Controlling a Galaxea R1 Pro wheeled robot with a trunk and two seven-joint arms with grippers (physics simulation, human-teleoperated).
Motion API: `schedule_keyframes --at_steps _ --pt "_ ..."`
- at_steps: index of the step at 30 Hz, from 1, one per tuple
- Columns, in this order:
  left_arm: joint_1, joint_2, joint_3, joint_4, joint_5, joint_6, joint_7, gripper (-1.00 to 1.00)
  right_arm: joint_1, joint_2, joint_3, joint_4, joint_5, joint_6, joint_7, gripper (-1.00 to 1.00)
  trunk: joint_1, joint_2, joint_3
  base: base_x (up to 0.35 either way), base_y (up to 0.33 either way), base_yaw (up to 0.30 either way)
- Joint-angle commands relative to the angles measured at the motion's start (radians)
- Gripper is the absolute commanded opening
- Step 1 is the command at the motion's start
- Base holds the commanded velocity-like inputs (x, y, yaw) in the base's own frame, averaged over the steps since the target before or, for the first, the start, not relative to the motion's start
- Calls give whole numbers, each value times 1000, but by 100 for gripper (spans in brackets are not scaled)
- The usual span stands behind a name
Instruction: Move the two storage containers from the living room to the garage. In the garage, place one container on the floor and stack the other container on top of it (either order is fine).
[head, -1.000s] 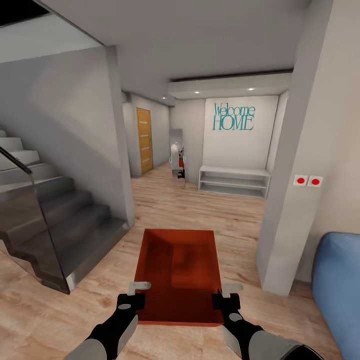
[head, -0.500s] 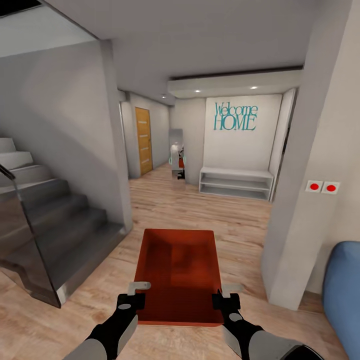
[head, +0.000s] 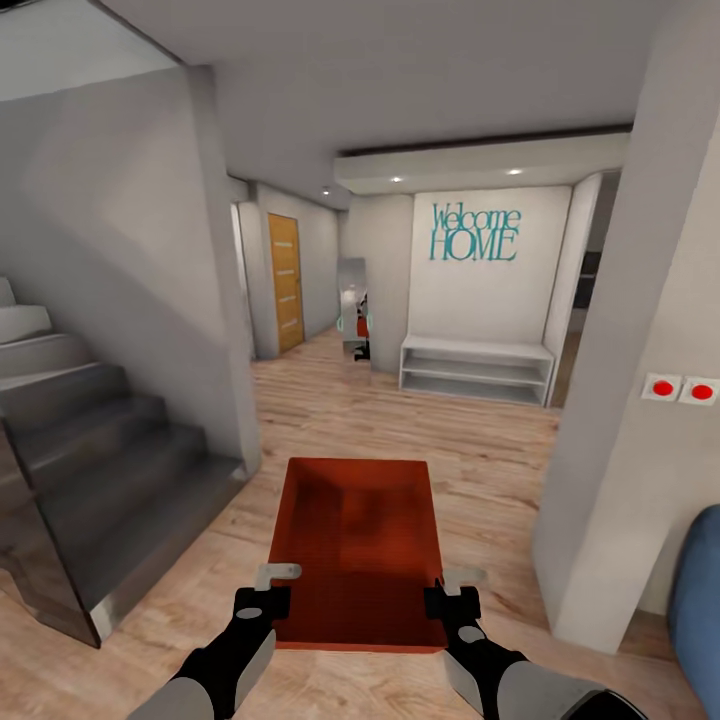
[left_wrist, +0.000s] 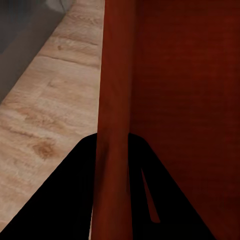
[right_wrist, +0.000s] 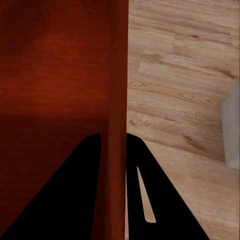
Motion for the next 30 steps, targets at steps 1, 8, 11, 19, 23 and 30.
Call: schedule_keyframes --at_steps 1,8,11,19,23,30 --pt "0 3 76 0 3 8 25 -100 -1 0 -49 -4 7 -5 -3 -100 1 -1 -1 322 0 0" --pt "0 3 76 0 3 8 25 -100 -1 0 -49 -4 7 -5 -3 -100 1 -1 -1 322 0 0" --pt "0 3 76 0 3 8 25 -100 -1 0 -49 -4 7 -5 -3 -100 1 -1 -1 323 0 0" --pt "0 3 76 0 3 8 25 -100 -1 0 -49 -4 7 -5 -3 -100 1 -1 -1 322 0 0" --pt "0 3 76 0 3 8 25 -100 -1 0 -49 -4 7 -5 -3 -100 1 -1 -1 322 0 0" --pt "0 3 75 0 3 8 25 -100 -1 0 -49 -4 7 -5 -3 -100 1 -1 -1 322 0 0"
